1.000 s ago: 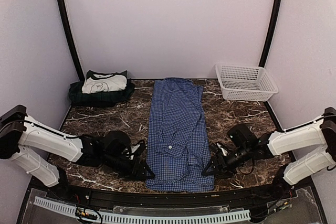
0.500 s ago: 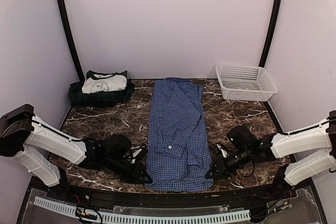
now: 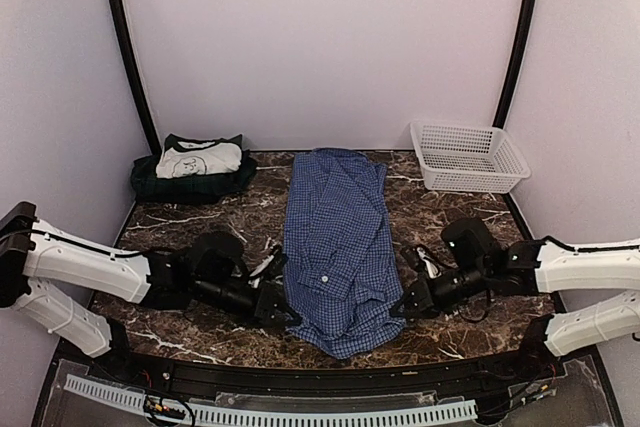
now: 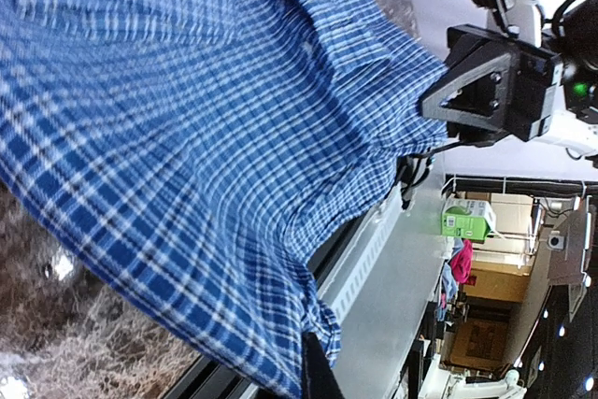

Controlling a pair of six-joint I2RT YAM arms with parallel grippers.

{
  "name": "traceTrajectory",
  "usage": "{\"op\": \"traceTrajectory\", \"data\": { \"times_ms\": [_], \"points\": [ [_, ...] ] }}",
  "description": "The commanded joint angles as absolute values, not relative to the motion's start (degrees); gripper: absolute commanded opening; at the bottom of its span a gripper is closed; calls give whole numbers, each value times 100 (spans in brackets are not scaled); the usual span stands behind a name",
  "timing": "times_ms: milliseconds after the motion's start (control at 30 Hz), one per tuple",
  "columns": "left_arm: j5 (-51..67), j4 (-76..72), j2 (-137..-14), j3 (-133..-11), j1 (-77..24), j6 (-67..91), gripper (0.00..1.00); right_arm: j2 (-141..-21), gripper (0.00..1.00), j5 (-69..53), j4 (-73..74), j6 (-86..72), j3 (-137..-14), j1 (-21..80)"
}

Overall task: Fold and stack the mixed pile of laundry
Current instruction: Pick up the rectangle-folded shirt from the center of the board, then fold the rectangle-folded shirt at the center of the board.

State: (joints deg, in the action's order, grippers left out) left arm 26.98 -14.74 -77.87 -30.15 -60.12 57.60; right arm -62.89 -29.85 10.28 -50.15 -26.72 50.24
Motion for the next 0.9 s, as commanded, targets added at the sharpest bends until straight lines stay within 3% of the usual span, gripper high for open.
{"op": "traceTrajectory", "data": {
  "times_ms": [0, 233, 867],
  "points": [
    [2752, -1309, -7517, -3263, -5571, 5448, 0, -6288, 0, -2631, 1346, -4614, -3146, 4917],
    [2873, -1447, -8102, -3913, -4883, 5017, 0, -6846, 0, -2860, 1183, -3862, -3780, 3894],
    [3173, -1357, -10609, -6484, -3024, 4136, 0, -10238, 0, -3498, 481, -2635, -6623, 2256]
  ]
}}
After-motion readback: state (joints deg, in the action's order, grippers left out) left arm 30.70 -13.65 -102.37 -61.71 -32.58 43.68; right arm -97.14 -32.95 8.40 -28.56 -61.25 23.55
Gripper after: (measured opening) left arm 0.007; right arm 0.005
